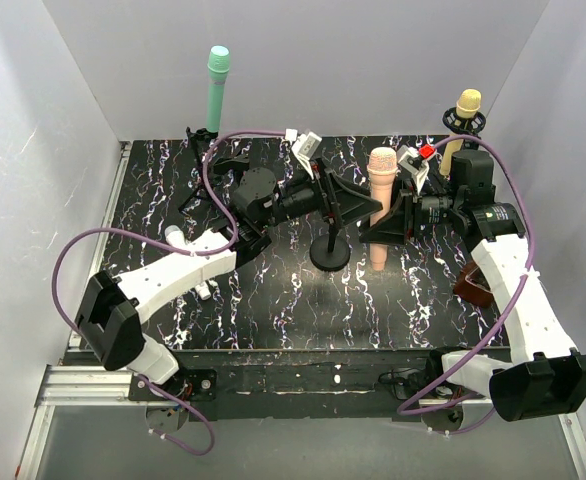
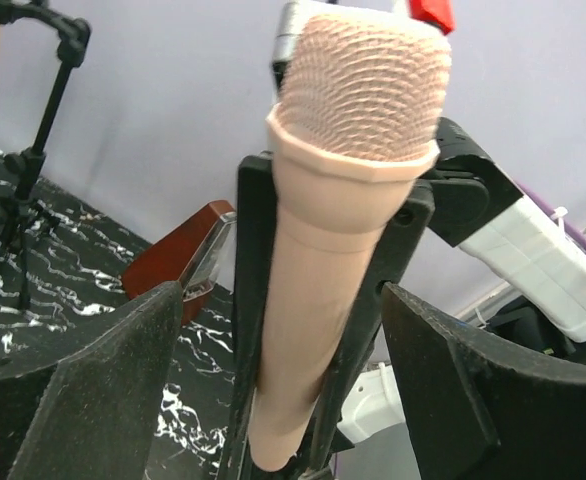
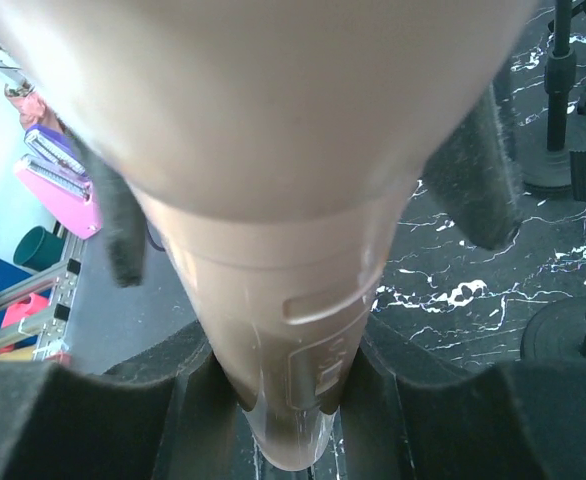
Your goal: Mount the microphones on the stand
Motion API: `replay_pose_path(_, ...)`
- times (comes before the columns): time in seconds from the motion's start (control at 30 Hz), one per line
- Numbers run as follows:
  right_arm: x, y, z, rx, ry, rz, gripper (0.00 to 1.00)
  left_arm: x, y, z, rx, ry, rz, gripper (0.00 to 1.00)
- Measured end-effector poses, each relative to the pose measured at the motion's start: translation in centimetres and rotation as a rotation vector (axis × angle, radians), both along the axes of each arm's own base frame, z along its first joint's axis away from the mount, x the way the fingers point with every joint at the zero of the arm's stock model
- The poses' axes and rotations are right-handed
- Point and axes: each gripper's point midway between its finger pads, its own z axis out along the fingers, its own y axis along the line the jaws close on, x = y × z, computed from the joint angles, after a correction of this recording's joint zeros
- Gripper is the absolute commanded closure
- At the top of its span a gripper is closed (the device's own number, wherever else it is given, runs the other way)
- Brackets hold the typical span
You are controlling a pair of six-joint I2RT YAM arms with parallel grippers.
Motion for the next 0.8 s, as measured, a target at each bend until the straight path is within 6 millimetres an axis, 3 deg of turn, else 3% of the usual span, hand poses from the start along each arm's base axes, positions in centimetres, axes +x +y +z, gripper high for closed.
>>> replay_pose_path(0.3, -0.2, 0.1, 0.1, 0.003, 0.008, 0.008, 0.99, -0.9, -1.4, 1.6, -0.058, -0.037, -0.038, 0.41)
replay_pose_path(0.4, -0.2, 0.2, 0.1, 0.003, 0.013, 0.009, 0.99, -0.7, -1.9, 1.5, -0.06, -0.042, -0.041, 0.59)
replay_pose_path(0.47, -0.3, 0.2, 0.1, 0.002, 0.019, 0.009, 0.98, -0.6, -2.1, 1.4, -0.061, -0.044, -0.044, 0.79)
replay_pose_path(0.53, -0.2, 0.2, -0.1, 0.0, 0.036, 0.006, 0.81, -0.6, -2.2, 1.4, -0.061, -0.059, -0.044, 0.99)
replay_pose_path(0.67, -0.1, 0.2, -0.3, 0.002, 0.037, 0.002, 0.41, -0.4, -2.2, 1.3, -0.06, -0.065, -0.036, 1.0)
replay_pose_path(0.7, 0.0, 0.2, -0.3, 0.002, 0.036, 0.002, 0.35, -0.2, -2.1, 1.3, -0.063, -0.065, -0.022, 1.0)
replay_pose_path(0.8, -0.2, 0.2, -0.8, 0.008, 0.041, 0.006, 0.33, 0.2, -1.4, 1.1, -0.073, -0.058, 0.038, 1.0)
